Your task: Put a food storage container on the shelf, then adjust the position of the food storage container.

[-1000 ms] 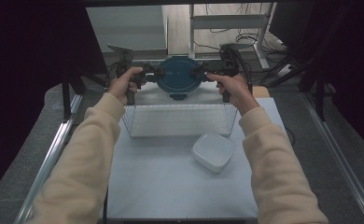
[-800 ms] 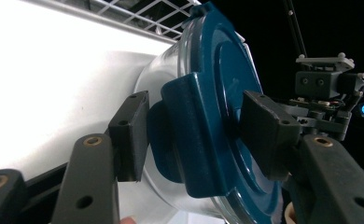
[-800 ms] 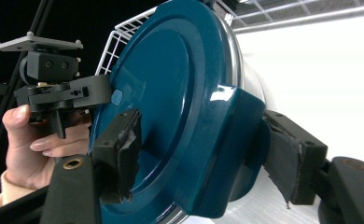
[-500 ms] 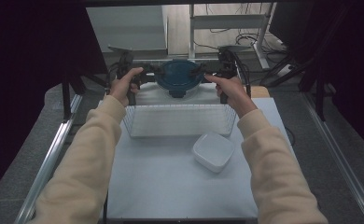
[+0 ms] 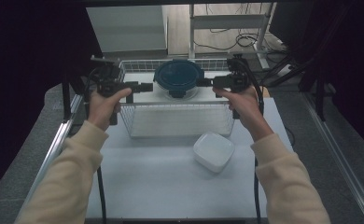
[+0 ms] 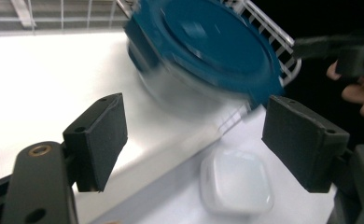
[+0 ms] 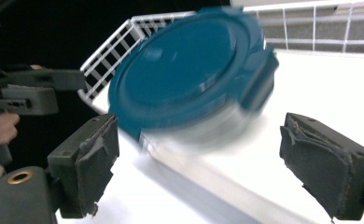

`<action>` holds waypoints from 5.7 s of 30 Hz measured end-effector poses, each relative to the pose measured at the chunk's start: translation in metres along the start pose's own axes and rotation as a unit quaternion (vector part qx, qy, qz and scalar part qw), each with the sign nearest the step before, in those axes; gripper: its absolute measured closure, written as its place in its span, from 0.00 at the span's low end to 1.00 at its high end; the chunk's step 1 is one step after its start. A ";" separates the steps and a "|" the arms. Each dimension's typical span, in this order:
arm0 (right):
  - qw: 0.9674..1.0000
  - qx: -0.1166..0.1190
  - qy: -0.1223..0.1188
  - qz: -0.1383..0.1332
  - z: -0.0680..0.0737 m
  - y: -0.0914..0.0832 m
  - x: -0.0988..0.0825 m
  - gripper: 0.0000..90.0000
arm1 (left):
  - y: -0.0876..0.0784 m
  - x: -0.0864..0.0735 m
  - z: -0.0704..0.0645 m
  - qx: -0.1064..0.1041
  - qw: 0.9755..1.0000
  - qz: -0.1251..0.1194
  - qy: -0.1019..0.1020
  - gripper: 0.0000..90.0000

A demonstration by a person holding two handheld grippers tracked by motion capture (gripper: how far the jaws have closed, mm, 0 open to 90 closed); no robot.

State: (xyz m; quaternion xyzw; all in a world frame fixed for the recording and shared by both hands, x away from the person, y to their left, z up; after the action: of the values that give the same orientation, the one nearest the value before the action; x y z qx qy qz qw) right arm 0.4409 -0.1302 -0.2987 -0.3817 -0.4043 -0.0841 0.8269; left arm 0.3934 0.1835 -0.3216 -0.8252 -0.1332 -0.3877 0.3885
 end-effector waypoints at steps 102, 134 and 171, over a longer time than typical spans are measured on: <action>0.942 -0.183 -0.209 0.189 -0.083 0.062 -0.142 0.99 | 0.016 -0.228 -0.012 0.064 0.994 0.078 0.041 0.24; 0.909 -0.093 -0.331 0.237 -0.025 0.100 -0.164 0.99 | 0.015 -0.228 -0.009 0.065 0.994 0.080 0.037 0.25; 0.947 -0.020 -0.234 0.219 0.023 -0.004 -0.290 0.99 | 0.015 -0.228 -0.009 0.062 0.995 0.076 0.025 0.24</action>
State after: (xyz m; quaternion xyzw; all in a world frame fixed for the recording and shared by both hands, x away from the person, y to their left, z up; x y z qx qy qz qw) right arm 0.2341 -0.1657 -0.5004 -0.4859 -0.4910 0.1830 0.6995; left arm 0.2449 0.1853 -0.4960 -0.7973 -0.0843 -0.3684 0.4706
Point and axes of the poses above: each handheld gripper's, and its own axes: y roughly forward along the jaws, x roughly out of its top, z roughly to its left, the point moved 3 cm from there along y, roughly forward along the jaws, and after that the axes turned 4 degrees about z, right-handed, at the moved point
